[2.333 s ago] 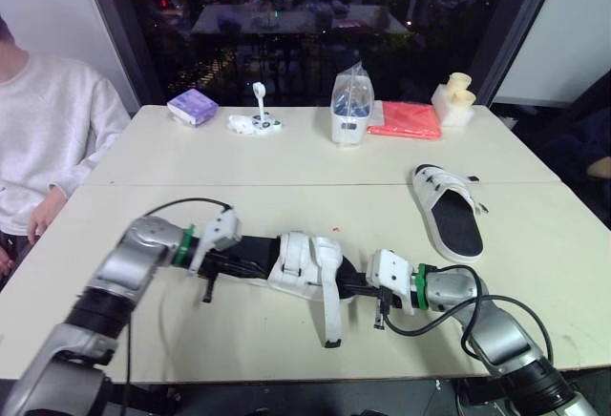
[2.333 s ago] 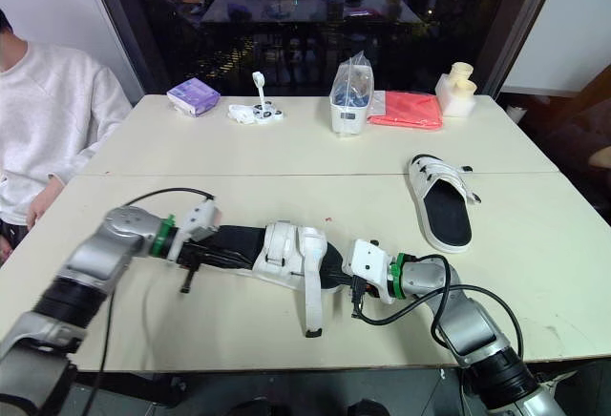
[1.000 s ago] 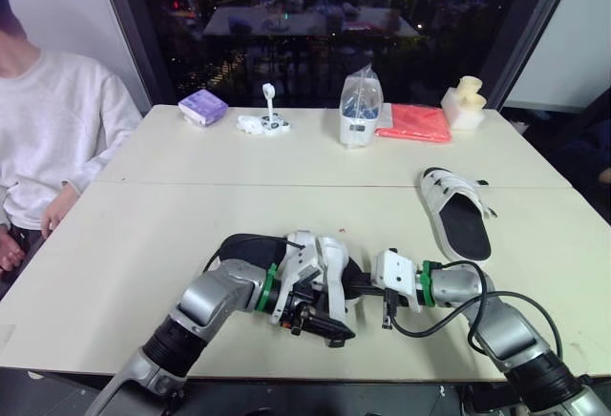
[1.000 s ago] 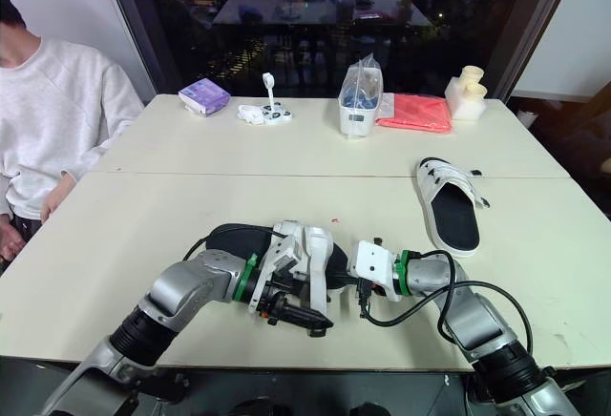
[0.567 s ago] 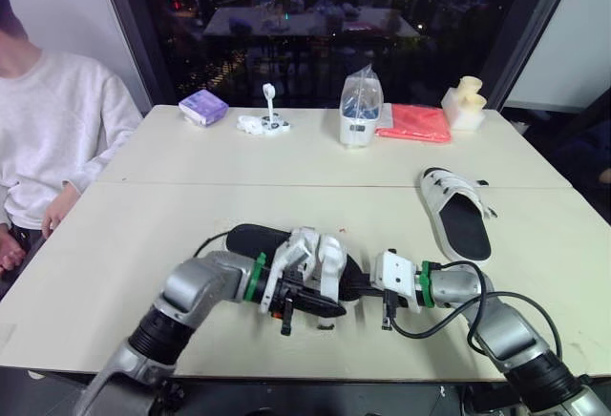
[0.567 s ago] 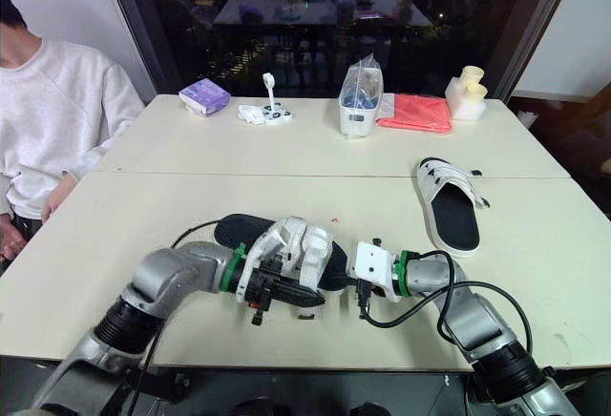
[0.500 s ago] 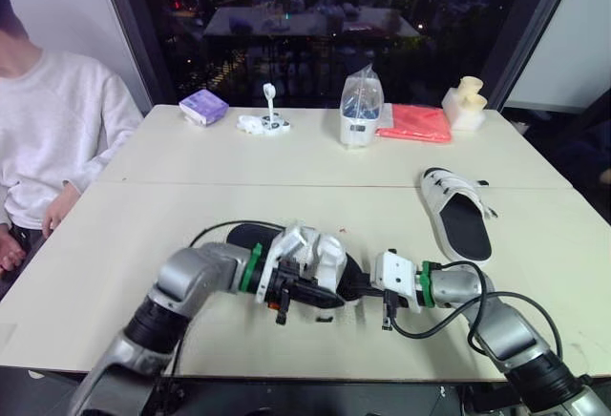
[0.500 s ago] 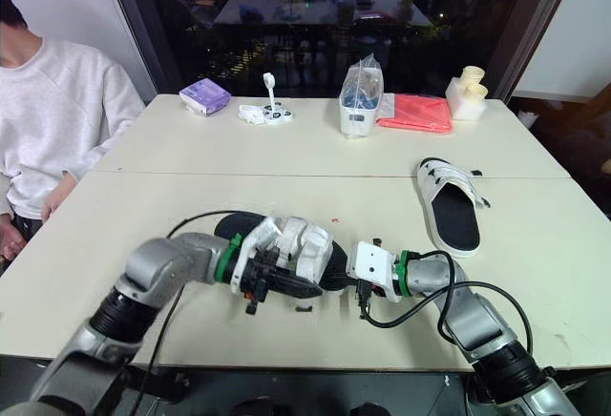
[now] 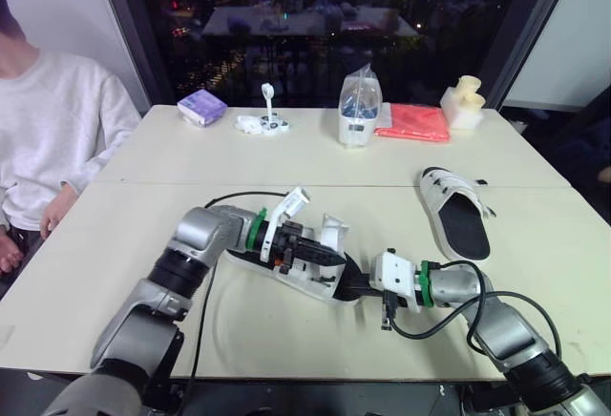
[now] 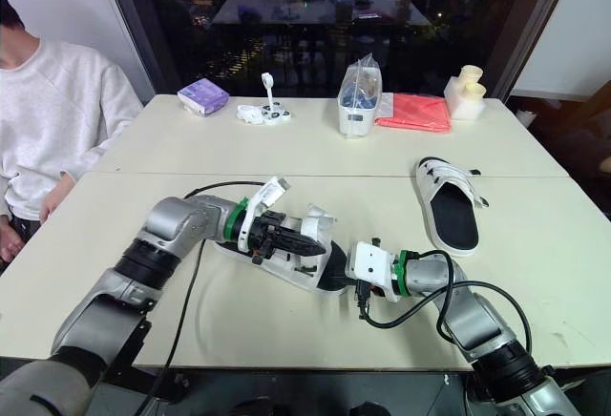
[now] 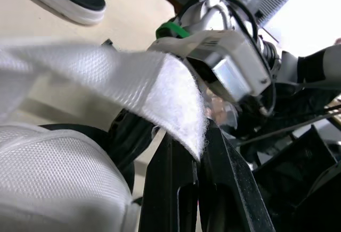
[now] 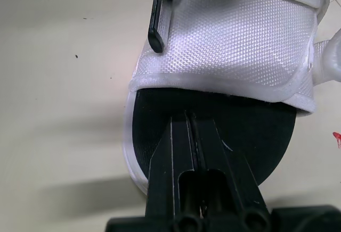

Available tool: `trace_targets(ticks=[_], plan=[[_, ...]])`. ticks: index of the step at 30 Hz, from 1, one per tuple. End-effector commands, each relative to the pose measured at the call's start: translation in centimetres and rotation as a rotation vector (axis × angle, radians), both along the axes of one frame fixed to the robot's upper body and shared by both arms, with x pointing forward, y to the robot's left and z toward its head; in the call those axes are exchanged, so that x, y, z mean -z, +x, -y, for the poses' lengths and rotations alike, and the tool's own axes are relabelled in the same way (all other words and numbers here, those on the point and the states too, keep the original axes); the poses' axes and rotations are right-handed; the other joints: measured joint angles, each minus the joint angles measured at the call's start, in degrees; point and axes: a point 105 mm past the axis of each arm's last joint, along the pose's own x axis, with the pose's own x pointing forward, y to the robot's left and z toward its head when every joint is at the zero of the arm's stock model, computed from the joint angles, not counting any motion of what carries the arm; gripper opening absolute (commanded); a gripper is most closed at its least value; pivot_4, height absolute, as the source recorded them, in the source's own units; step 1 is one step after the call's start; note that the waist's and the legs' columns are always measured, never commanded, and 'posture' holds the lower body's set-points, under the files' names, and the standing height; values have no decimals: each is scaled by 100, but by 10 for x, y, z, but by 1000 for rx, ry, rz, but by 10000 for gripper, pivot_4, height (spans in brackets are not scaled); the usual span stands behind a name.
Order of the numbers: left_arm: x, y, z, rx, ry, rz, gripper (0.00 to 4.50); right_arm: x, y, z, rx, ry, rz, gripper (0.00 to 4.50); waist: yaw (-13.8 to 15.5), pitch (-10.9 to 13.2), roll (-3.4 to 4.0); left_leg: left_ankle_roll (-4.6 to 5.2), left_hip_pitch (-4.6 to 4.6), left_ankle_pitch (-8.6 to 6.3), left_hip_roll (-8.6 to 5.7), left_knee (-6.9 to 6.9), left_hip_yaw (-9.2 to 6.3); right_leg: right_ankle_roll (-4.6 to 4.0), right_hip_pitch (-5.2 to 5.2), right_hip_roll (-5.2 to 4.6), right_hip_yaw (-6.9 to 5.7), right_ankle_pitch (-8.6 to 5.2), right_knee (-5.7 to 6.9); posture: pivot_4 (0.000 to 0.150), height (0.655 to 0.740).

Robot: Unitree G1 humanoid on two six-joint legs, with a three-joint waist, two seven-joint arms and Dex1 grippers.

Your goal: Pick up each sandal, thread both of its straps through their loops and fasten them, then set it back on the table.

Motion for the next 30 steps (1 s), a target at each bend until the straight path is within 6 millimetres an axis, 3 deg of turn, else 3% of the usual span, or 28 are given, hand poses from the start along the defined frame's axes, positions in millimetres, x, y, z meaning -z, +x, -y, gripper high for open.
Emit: trace_targets(ticks=[1, 8, 16, 30], plan=[[0, 4, 1, 37, 20, 38, 566, 31, -6, 13, 43, -90, -100, 0, -1, 0, 0, 0, 0, 0, 0, 0, 0, 0, 0, 0, 0, 0, 0, 1500, 7400], [9, 13, -2, 34, 53, 54, 566, 31, -8, 12, 51, -86, -100, 0, 0, 0, 0, 0, 1, 0, 0, 0, -1, 0, -1, -3, 0, 0, 0, 1500, 7400], [6, 29, -1, 3, 58, 95, 566, 32, -9, 11, 54, -83, -103, 0, 3, 0, -1, 1, 0, -1, 0, 0, -2, 0, -2, -6, 0, 0, 0, 1500, 7400], [22, 33, -8, 37, 121, 129, 566, 33, -9, 11, 59, -82, -105, 0, 2, -1, -2, 4, -1, -2, 1, 0, -2, -1, -4, -8, 0, 1, 1, 1500, 7400]])
